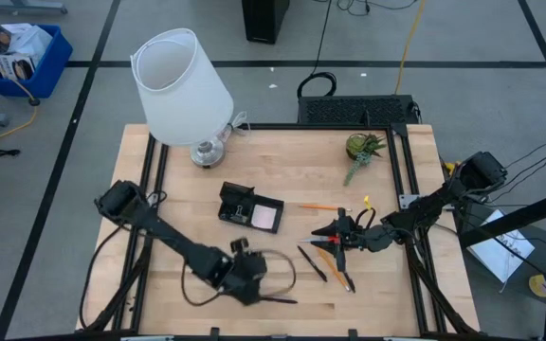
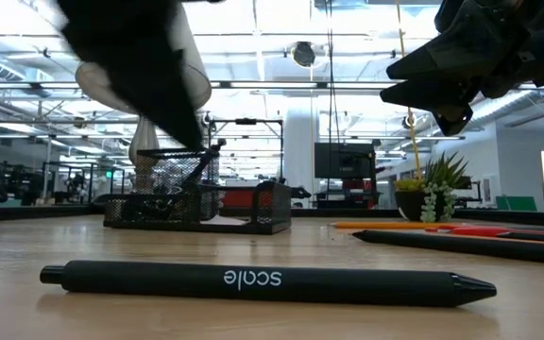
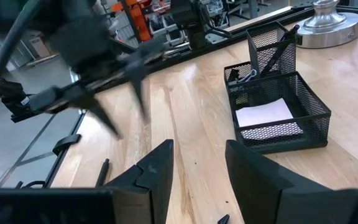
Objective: Pick and place office supplies into organizer
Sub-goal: Put the black pen into the black desk organizer
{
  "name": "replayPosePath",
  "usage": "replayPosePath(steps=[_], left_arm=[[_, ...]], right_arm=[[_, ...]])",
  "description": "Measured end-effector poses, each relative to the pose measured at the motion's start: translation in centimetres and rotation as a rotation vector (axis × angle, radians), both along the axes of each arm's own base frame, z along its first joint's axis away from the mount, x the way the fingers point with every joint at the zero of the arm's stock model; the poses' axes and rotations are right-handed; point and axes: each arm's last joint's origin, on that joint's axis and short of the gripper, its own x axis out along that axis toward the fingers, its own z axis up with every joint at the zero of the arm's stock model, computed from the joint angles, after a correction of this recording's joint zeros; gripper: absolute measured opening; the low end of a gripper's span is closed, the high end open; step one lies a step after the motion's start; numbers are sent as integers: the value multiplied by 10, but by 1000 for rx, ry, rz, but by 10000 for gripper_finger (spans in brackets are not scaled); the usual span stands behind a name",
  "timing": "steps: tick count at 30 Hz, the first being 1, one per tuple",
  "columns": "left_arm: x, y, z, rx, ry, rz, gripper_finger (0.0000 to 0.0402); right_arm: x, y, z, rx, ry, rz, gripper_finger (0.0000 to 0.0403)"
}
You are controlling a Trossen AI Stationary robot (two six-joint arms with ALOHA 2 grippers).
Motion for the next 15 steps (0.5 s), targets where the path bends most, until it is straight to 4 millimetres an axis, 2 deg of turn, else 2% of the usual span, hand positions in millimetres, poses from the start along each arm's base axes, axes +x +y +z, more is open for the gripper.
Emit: replayPosePath(steps=[4, 7, 15], left_arm=[[-6, -21, -6, -64, 37, -143, 200], [-6, -27, -2, -115, -5, -131, 200], [-10, -39, -7, -207, 32, -182, 200]], right_arm=[[0, 0, 0, 0, 0, 0, 139], [0, 0, 0, 0, 0, 0, 139], [0, 0, 0, 0, 0, 0, 139]])
